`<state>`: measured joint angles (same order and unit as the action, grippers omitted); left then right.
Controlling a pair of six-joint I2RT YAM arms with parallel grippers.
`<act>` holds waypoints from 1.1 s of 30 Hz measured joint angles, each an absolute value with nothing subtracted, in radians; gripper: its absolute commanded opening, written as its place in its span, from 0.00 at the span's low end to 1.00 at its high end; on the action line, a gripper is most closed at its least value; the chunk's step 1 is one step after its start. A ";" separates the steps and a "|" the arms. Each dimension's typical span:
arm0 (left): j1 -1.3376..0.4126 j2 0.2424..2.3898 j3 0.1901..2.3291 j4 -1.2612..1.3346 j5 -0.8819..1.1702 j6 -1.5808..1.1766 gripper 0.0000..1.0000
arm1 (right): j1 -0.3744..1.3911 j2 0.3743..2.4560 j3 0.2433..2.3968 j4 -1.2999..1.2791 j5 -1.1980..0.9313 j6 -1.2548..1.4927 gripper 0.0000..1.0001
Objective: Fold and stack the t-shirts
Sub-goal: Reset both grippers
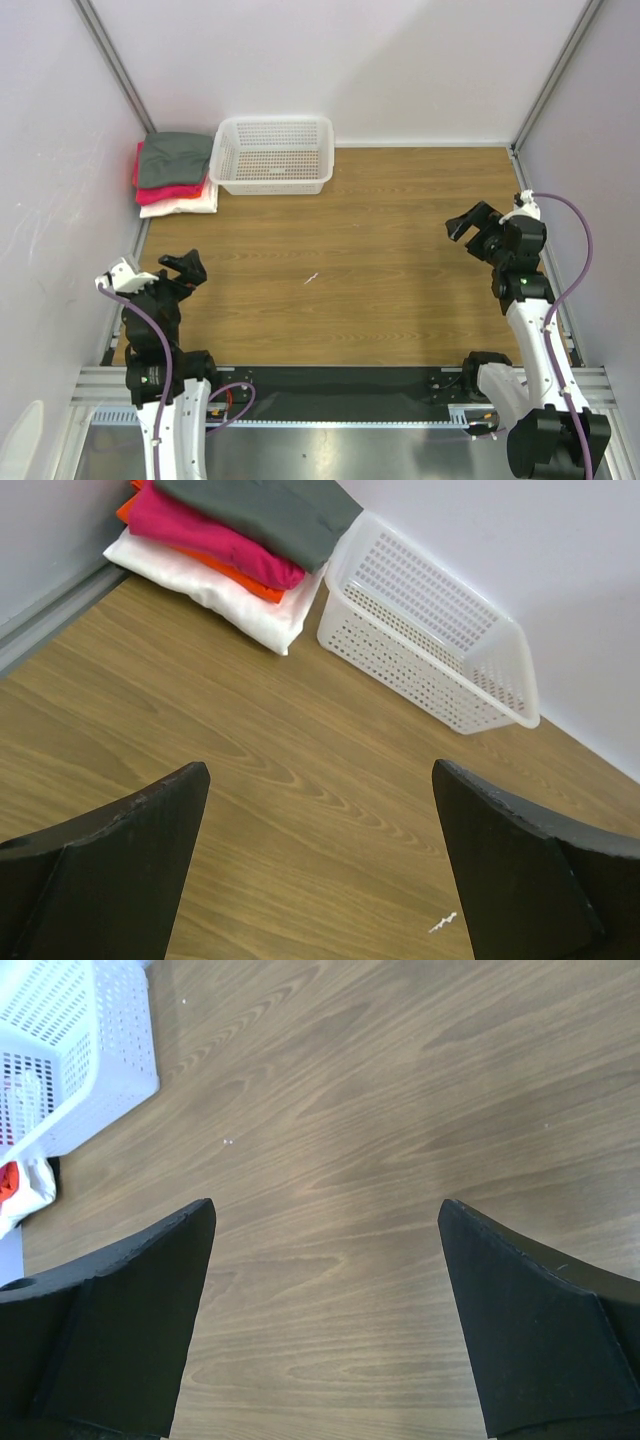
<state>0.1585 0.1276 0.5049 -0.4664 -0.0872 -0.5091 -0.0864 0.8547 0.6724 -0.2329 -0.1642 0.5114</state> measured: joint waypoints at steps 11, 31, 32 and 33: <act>0.159 0.116 0.469 -0.459 -0.107 -0.514 1.00 | -0.086 0.889 0.685 -0.224 -0.155 0.511 1.00; 0.159 0.117 0.454 -0.429 -0.102 -0.495 1.00 | -0.086 0.932 0.688 -0.186 -0.147 0.512 1.00; 0.159 0.117 0.453 -0.429 -0.102 -0.495 1.00 | -0.086 0.932 0.691 -0.188 -0.147 0.511 1.00; 0.159 0.117 0.453 -0.429 -0.102 -0.495 1.00 | -0.086 0.932 0.694 -0.188 -0.147 0.511 1.00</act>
